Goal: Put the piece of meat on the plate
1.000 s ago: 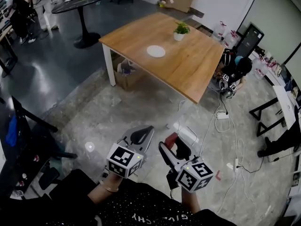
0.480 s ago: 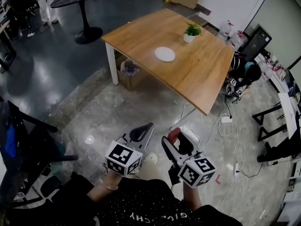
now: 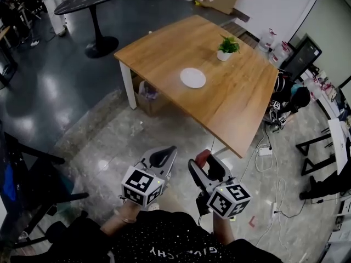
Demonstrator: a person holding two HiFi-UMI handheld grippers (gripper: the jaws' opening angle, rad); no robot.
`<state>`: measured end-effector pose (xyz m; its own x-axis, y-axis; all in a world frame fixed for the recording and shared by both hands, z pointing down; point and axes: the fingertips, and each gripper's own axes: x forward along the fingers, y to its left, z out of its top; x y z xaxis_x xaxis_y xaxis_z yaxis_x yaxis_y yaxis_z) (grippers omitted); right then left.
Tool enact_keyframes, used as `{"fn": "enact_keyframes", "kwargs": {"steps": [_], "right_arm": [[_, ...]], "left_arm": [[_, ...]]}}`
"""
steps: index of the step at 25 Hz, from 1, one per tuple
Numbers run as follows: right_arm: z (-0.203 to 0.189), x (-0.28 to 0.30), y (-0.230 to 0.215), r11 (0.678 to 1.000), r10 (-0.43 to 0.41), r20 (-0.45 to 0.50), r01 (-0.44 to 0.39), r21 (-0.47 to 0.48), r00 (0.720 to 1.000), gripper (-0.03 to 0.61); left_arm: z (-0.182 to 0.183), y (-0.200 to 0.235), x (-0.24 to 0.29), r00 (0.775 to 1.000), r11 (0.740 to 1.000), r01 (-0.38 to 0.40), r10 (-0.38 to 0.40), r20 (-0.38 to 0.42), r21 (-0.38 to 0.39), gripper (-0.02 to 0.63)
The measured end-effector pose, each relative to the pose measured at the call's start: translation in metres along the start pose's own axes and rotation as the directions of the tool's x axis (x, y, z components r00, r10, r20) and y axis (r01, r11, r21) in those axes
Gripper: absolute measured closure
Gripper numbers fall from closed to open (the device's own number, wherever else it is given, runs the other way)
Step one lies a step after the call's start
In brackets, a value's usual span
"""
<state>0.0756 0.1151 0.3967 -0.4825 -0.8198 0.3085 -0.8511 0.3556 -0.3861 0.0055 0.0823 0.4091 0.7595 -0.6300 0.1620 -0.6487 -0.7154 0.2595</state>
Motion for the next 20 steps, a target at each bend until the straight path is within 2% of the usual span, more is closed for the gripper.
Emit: {"fn": "enact_keyframes", "kwargs": {"steps": [11,20], "right_arm": [[0.087,0.116,-0.085,1.0,0.0,-0.005,0.0,0.01,1.0,0.284],[0.122,0.185,-0.138,1.0,-0.011,-0.037,0.011,0.017,0.999,0.284]], "left_arm": [[0.054,0.094,0.134,1.0,1.0,-0.001,0.001,-0.019,0.017,0.604],[0.073,0.149,0.2,0.999,1.0,-0.016,0.016,-0.032,0.009,0.604]]}}
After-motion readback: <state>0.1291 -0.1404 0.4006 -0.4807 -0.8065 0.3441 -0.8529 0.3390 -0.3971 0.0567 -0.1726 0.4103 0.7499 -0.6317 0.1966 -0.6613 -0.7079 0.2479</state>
